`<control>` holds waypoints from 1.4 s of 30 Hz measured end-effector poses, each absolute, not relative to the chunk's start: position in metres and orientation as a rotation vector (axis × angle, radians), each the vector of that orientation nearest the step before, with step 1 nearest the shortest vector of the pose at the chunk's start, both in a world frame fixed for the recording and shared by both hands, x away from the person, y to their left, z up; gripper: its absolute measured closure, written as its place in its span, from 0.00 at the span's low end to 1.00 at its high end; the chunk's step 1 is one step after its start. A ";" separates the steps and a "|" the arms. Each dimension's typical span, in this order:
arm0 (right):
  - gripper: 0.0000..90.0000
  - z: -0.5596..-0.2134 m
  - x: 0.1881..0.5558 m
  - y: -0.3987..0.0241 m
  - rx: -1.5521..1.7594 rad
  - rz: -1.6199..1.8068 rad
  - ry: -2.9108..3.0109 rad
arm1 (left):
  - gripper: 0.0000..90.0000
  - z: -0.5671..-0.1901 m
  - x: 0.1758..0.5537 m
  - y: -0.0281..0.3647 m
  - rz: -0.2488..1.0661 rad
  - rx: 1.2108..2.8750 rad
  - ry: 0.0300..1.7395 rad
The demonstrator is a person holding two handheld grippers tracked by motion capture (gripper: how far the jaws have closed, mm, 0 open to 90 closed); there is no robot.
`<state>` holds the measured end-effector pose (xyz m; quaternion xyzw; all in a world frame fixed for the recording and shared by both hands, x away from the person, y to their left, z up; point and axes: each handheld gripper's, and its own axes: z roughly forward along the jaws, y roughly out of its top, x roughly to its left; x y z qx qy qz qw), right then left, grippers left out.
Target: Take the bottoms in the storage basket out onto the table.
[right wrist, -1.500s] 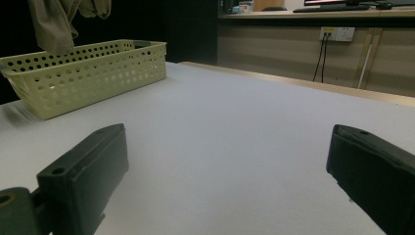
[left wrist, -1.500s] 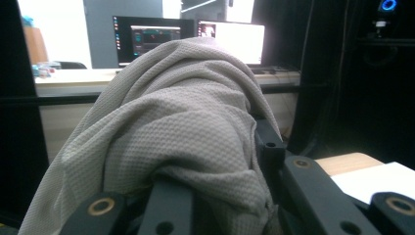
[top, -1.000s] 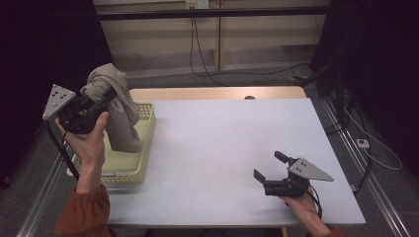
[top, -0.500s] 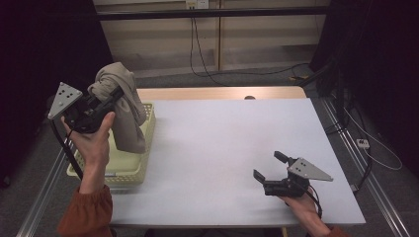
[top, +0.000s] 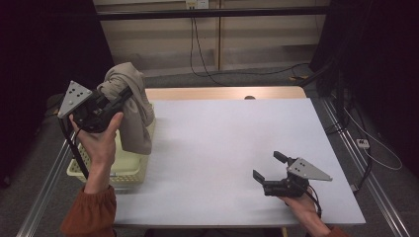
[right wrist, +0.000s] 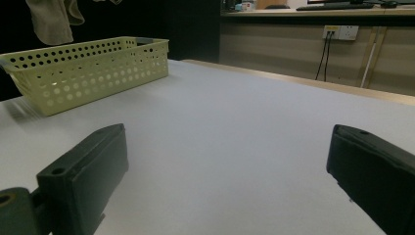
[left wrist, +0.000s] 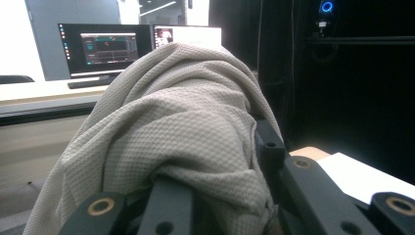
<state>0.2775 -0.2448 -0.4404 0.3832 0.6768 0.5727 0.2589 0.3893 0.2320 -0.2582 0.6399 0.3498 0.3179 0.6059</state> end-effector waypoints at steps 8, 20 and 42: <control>0.02 -0.440 0.277 -0.245 1.033 1.550 1.836 | 0.83 -0.256 0.392 0.221 0.721 1.496 0.787; 0.02 -0.440 0.276 -0.244 1.025 1.544 1.836 | 0.83 -0.254 0.397 0.205 0.689 1.530 0.766; 0.02 -0.440 0.276 -0.245 1.016 1.545 1.838 | 0.83 -0.253 0.402 0.168 0.624 1.555 0.711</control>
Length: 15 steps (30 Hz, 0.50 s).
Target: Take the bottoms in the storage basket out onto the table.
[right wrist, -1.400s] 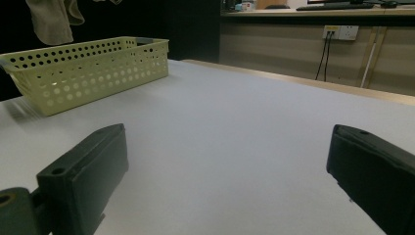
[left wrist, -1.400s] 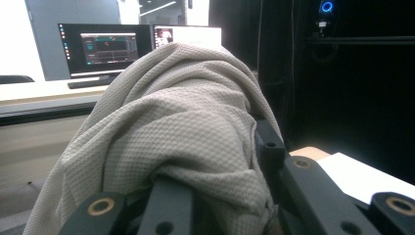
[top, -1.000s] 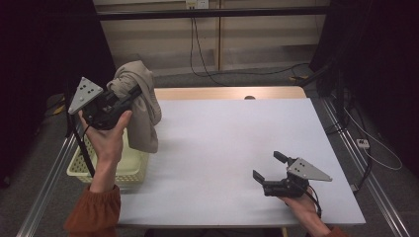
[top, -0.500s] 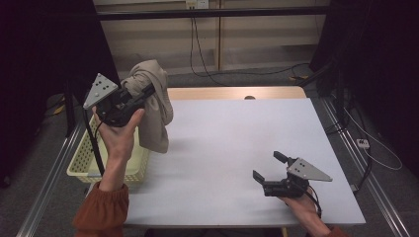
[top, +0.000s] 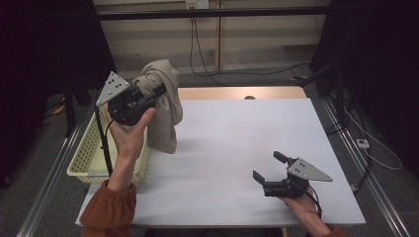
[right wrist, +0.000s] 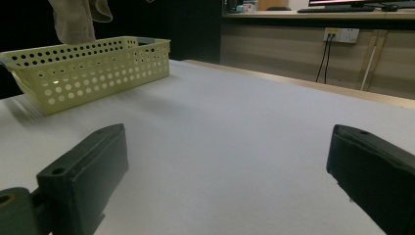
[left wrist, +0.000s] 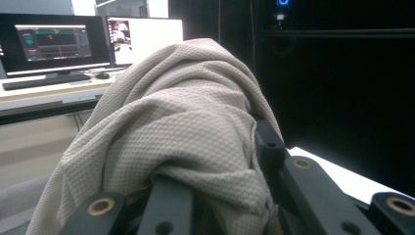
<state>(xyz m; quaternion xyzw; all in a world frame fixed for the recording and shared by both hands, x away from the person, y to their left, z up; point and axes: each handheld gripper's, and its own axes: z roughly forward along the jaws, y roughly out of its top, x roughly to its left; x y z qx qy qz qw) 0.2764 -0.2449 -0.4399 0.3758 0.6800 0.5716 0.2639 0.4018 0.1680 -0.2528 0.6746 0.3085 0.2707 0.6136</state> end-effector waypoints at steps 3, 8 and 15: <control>0.02 -0.440 0.276 -0.244 1.020 1.548 1.836 | 0.83 -0.253 0.402 0.164 0.616 1.554 0.697; 0.02 -0.440 0.276 -0.245 1.017 1.546 1.836 | 0.83 -0.255 0.403 0.157 0.602 1.564 0.696; 0.02 -0.440 0.276 -0.245 1.020 1.546 1.839 | 0.83 -0.257 0.404 0.149 0.586 1.582 0.681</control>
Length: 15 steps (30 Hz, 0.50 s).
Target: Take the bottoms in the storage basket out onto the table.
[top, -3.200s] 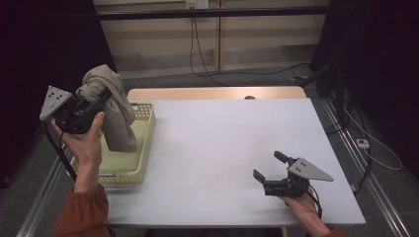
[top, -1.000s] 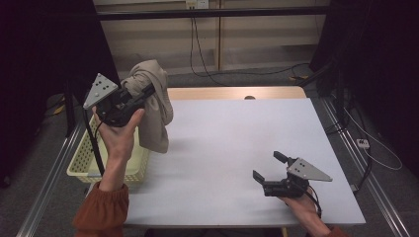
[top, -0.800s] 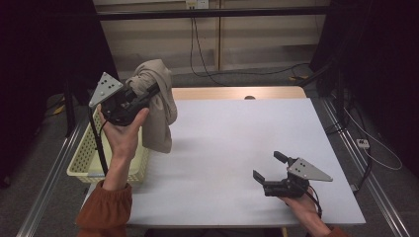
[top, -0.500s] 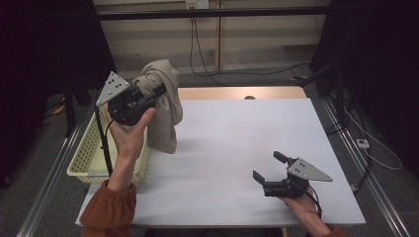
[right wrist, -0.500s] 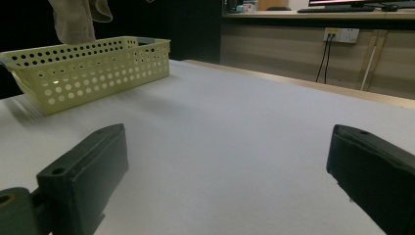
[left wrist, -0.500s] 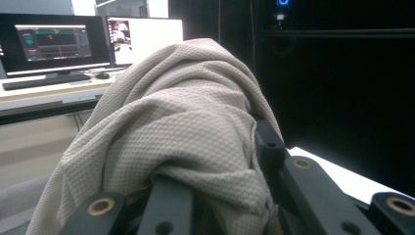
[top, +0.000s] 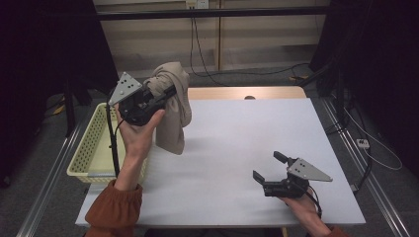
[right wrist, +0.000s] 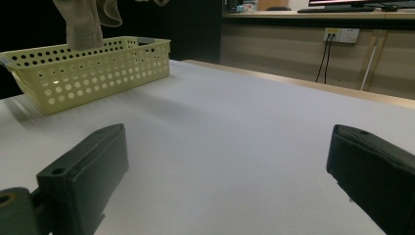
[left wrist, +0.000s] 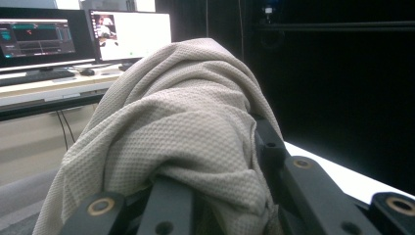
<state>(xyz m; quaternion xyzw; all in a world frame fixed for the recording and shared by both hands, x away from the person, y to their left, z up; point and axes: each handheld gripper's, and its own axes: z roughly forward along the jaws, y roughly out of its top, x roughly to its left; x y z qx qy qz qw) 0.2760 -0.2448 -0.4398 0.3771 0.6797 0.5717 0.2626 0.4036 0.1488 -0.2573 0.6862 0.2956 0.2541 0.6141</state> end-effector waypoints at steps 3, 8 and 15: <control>0.02 -0.440 0.276 -0.245 1.020 1.547 1.840 | 0.83 -0.259 0.404 0.145 0.583 1.592 0.679; 0.02 -0.440 0.276 -0.245 1.020 1.547 1.841 | 0.83 -0.263 0.406 0.139 0.575 1.610 0.674; 0.02 -0.440 0.276 -0.245 1.020 1.548 1.840 | 0.83 -0.268 0.408 0.131 0.559 1.624 0.677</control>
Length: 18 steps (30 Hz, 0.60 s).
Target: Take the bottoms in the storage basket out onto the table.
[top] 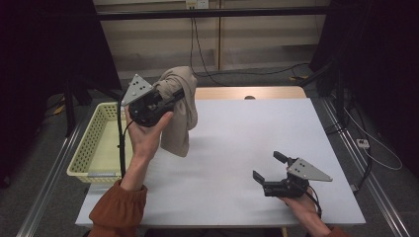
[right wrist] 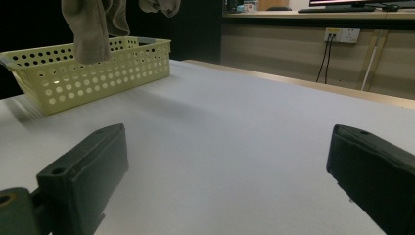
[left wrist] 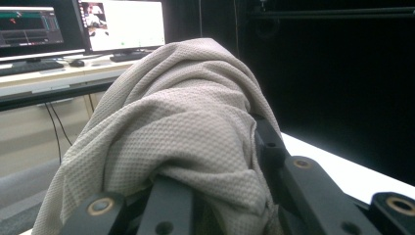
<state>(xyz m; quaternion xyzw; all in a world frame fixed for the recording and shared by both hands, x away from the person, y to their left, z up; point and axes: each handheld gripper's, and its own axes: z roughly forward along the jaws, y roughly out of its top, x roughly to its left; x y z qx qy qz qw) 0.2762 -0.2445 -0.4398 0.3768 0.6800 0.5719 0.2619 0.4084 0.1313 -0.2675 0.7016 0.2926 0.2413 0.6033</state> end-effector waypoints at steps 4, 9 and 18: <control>0.02 -0.440 0.276 -0.244 1.019 1.548 1.840 | 0.83 -0.269 0.410 0.127 0.546 1.627 0.679; 0.02 -0.440 0.276 -0.244 1.023 1.549 1.837 | 0.83 -0.272 0.412 0.121 0.529 1.629 0.687; 0.02 -0.440 0.276 -0.245 1.018 1.549 1.837 | 0.83 -0.278 0.416 0.109 0.494 1.647 0.689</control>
